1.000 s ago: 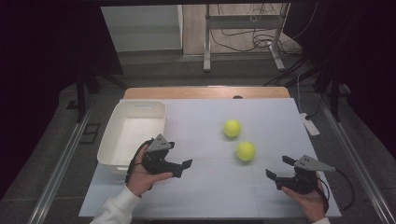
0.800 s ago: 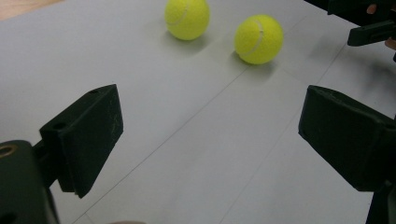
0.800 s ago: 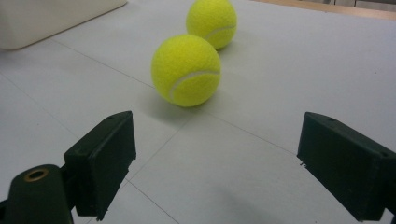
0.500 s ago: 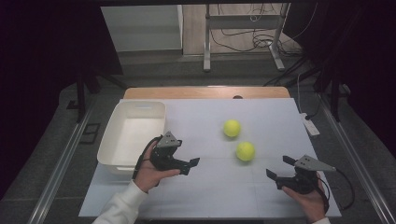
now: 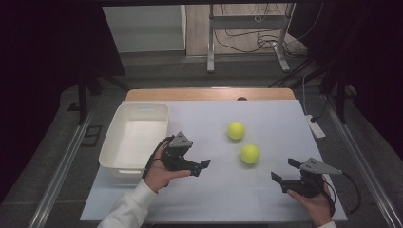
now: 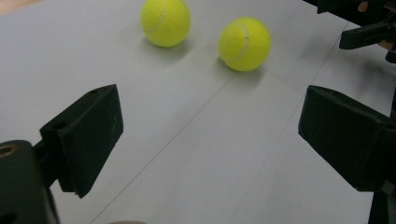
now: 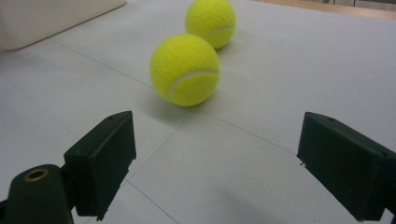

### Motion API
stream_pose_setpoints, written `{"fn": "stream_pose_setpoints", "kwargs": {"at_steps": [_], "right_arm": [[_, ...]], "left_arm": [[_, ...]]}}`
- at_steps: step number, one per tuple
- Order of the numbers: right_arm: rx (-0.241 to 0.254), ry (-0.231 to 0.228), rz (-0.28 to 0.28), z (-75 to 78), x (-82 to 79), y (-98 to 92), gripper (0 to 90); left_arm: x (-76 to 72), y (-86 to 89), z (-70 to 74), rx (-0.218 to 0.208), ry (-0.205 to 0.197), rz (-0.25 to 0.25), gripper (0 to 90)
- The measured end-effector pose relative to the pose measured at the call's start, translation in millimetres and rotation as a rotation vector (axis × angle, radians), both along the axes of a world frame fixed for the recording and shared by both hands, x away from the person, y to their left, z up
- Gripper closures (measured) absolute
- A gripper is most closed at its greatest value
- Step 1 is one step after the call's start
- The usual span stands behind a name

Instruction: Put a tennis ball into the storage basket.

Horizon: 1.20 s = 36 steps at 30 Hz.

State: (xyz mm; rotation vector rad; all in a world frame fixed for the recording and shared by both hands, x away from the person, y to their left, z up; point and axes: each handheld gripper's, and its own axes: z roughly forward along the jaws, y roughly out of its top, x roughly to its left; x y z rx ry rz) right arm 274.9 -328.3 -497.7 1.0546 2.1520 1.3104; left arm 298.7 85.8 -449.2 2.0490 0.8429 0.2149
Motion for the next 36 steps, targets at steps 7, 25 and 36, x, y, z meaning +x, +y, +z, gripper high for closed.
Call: {"fn": "stream_pose_setpoints", "kwargs": {"at_steps": [7,25,36], "right_arm": [[0.002,0.000,0.000,-0.2,0.5,-0.2,11.7],[0.001,0.003,0.002,-0.9,0.9,-0.2,11.7],[-0.002,0.008,0.000,-1.3,1.0,-0.3,11.7]], "left_arm": [[7.3,-10.8,-0.4,0.000,0.011,-0.014,7.5],[23.8,-36.6,-1.3,0.023,0.026,-0.042,7.5],[31.9,-48.4,-4.4,0.029,0.040,-0.059,7.6]]}}
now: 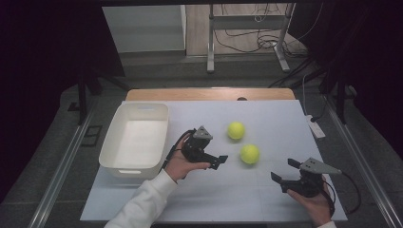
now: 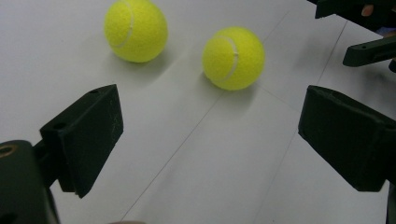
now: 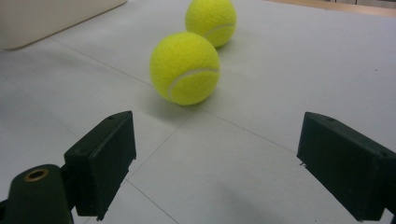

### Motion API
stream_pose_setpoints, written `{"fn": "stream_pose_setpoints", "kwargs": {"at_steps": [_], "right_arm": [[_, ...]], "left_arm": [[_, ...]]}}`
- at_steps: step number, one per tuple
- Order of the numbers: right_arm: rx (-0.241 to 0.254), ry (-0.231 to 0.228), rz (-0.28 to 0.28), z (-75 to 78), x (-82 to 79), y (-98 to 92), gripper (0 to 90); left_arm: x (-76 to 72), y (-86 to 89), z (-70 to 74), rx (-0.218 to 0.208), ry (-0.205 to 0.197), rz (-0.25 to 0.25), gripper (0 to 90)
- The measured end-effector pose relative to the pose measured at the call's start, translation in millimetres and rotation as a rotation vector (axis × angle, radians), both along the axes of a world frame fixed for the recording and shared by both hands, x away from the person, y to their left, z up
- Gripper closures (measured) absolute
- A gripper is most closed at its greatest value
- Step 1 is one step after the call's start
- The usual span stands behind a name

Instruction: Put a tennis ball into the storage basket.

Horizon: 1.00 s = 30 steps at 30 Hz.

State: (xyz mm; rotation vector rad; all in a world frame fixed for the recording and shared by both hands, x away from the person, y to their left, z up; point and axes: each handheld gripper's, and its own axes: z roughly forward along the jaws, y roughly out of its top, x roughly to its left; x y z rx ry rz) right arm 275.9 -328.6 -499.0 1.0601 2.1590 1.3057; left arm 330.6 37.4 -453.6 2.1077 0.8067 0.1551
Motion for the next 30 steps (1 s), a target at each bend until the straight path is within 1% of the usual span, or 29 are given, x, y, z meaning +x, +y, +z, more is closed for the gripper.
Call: {"fn": "stream_pose_setpoints", "kwargs": {"at_steps": [9,18,30], "right_arm": [[0.001,-0.002,0.001,0.0,0.3,-0.1,11.7],[-0.001,-0.002,0.003,-0.1,0.0,-0.3,11.7],[-0.005,0.000,0.008,-1.3,0.3,0.7,11.7]], "left_arm": [[5.7,-10.7,-2.7,0.011,0.011,-0.013,7.6],[10.0,-26.4,-3.2,0.021,0.015,-0.043,7.6],[15.9,-35.7,-4.4,0.020,0.021,-0.051,7.7]]}}
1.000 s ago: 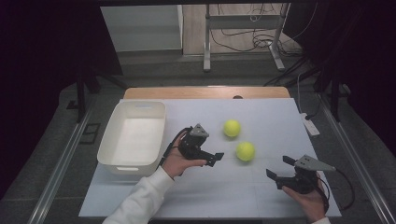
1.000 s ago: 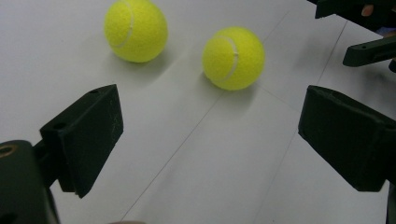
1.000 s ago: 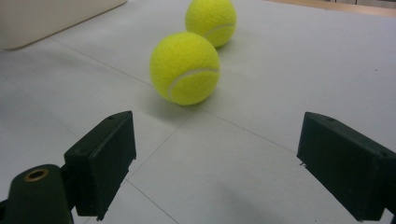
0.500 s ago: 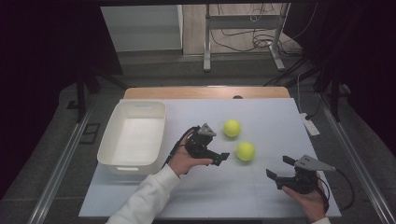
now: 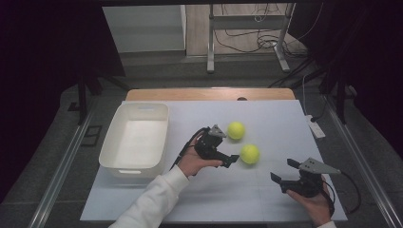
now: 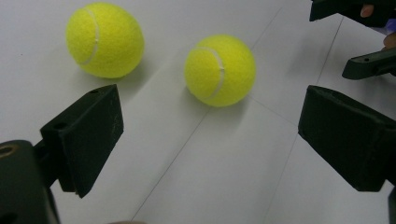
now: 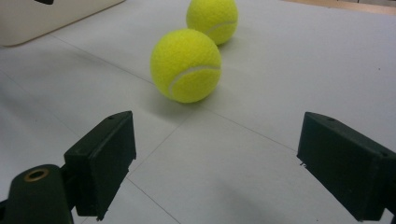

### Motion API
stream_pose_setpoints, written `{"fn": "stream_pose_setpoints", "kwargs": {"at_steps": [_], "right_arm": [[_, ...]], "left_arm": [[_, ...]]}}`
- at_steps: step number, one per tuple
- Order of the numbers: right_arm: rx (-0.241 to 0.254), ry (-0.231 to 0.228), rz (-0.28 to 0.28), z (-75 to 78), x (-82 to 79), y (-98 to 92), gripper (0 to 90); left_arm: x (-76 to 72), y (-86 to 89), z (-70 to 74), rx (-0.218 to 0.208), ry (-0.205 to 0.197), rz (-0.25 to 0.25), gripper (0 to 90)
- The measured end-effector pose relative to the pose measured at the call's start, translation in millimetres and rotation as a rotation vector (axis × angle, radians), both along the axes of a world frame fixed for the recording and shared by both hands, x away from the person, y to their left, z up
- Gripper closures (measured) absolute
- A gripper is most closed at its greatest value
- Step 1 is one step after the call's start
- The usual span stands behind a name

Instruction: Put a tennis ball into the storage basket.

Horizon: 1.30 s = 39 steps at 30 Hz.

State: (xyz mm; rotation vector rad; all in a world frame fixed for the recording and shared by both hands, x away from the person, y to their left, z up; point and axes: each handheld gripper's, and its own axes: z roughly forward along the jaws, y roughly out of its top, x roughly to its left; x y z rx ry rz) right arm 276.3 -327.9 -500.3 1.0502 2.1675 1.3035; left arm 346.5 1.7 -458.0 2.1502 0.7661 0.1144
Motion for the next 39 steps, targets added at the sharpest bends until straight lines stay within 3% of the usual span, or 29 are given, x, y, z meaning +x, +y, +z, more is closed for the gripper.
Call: {"fn": "stream_pose_setpoints", "kwargs": {"at_steps": [39], "right_arm": [[-0.003,0.000,-0.005,-0.2,0.3,-1.6,11.7]], "left_arm": [[15.1,-23.6,-4.7,0.013,0.021,-0.019,7.7]]}}
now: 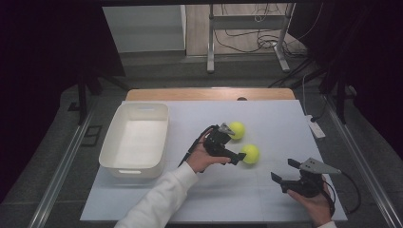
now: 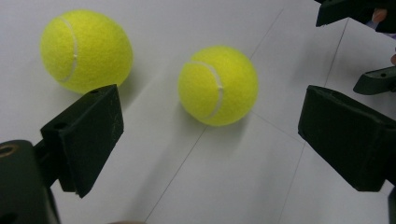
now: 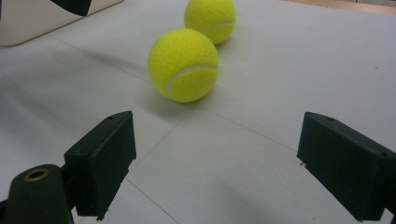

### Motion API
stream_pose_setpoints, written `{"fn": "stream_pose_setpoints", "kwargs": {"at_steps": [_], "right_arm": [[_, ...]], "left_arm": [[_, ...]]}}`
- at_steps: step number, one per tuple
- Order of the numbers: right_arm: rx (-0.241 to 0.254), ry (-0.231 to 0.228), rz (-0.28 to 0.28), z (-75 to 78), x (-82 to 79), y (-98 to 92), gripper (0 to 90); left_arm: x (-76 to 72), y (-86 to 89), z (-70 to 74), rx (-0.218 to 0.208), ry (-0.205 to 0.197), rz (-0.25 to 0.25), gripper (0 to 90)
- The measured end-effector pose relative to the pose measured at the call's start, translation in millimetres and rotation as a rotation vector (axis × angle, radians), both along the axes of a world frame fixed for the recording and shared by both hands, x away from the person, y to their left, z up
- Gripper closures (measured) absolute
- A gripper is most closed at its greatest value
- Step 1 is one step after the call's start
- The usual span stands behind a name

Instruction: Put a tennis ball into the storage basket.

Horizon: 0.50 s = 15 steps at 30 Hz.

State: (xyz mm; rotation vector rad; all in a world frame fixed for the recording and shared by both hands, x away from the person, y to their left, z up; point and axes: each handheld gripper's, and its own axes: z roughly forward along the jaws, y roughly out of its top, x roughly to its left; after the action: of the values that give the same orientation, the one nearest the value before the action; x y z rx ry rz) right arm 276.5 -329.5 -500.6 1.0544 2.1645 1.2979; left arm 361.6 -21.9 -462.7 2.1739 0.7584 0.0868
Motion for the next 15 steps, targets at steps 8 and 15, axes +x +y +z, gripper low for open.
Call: {"fn": "stream_pose_setpoints", "kwargs": {"at_steps": [8,15], "right_arm": [[-0.002,0.001,-0.001,-0.1,0.0,-0.2,11.7],[-0.001,0.000,-0.001,-0.3,0.0,-0.5,11.8]], "left_arm": [[3.0,-7.8,-1.9,0.005,0.005,-0.009,7.7],[6.1,-13.7,-4.3,0.010,0.011,-0.013,7.7]]}}
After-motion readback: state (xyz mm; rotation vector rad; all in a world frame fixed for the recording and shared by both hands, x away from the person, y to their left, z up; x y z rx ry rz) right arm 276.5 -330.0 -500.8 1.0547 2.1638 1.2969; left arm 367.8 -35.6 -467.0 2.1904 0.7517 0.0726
